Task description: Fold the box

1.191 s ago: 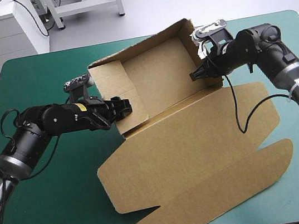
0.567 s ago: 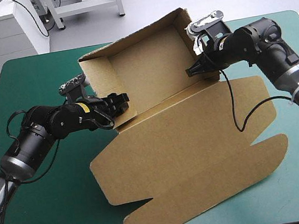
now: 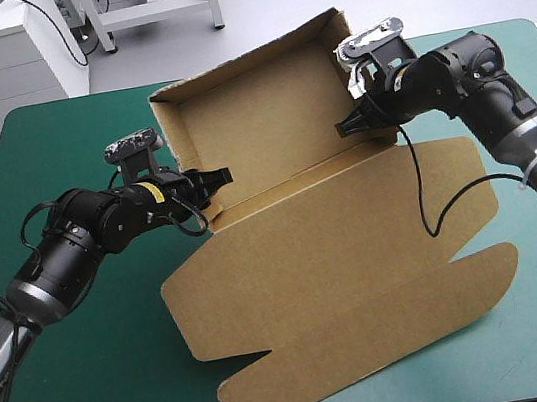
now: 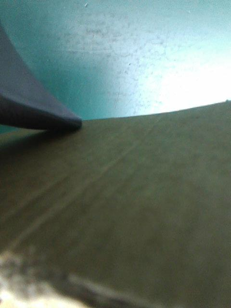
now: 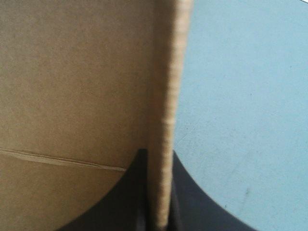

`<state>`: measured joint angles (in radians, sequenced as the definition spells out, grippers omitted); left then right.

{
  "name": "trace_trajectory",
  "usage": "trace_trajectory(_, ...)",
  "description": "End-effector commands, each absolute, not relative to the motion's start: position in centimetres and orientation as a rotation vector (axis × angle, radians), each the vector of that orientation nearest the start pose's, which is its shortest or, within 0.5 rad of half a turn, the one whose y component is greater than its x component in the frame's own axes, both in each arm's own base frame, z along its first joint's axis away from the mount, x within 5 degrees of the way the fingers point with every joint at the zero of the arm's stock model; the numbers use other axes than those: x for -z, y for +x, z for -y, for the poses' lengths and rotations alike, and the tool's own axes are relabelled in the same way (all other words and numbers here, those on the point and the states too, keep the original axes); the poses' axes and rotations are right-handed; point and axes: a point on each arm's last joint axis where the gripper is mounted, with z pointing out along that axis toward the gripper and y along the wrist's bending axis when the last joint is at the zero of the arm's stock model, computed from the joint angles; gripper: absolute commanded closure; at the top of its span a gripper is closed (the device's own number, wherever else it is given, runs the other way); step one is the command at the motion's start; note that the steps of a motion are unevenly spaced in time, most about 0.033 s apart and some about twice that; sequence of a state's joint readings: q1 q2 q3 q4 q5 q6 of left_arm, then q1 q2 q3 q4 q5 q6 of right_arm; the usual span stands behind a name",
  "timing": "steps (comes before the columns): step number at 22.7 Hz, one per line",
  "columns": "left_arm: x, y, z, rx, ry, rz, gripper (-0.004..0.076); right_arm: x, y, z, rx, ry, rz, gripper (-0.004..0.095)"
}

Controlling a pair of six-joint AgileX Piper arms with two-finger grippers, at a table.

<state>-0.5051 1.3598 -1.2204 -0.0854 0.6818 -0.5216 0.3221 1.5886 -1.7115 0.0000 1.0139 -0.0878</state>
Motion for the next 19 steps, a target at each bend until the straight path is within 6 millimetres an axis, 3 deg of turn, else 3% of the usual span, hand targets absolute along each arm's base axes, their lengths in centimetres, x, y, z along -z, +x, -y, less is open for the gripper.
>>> trace_trajectory(1, -38.0, 25.5, 14.9, 0.628, -0.011, -2.24, 0.0732, -44.4, 31.6, -11.1, -0.162, -0.468, -2.189, 0.0912)
trace_trajectory(9, -38.7, 26.2, 14.6, 0.486, 0.047, -2.278, 0.0732, -44.4, 31.7, -10.9, -0.164, -0.4, -2.203, 0.0912)
trace_trajectory(14, -40.2, 28.5, 15.6, 0.344, 0.122, -2.407, 0.0732, -43.0, 32.0, -10.4, -0.119, -0.303, -2.33, 0.0912)
trace_trajectory(19, -40.2, 31.3, 17.0, 0.275, 0.178, -2.504, 0.0732, -40.6, 33.3, -10.5, -0.067, -0.284, -2.454, 0.0912)
